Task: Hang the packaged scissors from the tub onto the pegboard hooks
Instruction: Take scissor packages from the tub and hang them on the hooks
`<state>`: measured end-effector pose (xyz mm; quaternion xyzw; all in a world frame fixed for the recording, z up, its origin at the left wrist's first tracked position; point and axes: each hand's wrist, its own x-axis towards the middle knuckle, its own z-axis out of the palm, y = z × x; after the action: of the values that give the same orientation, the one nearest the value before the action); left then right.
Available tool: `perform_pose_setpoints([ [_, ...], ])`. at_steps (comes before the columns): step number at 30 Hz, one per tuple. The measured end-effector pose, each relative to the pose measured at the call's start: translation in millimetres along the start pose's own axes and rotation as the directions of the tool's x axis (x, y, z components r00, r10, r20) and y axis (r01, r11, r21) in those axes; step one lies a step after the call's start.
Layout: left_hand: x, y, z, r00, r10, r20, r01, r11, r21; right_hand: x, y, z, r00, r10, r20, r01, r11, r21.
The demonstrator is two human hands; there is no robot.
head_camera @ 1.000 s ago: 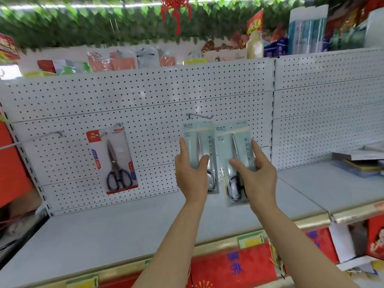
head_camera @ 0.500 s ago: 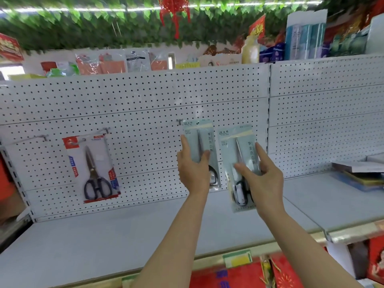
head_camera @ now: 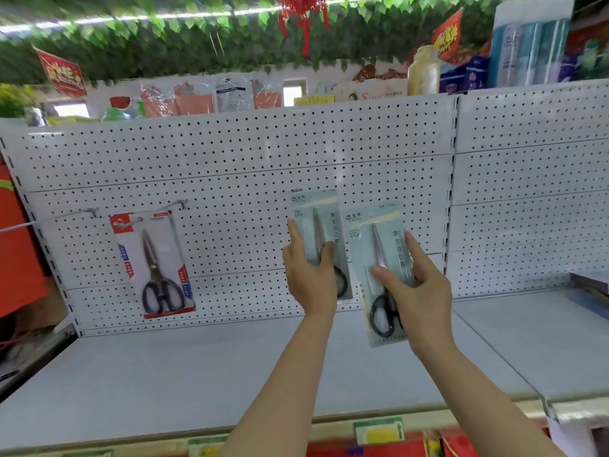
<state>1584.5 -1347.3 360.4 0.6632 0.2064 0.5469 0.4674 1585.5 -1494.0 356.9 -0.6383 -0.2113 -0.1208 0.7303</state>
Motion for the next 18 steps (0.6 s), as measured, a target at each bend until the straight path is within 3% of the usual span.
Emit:
perform_pose_setpoints([
  [18, 9.3, -6.8, 13.8, 0.997, 0.066, -0.044, -0.068, 0.997, -0.049, 14.8, 5.1, 24.3, 0.999, 0.0, 0.035, -0.003, 0.997, 0.071],
])
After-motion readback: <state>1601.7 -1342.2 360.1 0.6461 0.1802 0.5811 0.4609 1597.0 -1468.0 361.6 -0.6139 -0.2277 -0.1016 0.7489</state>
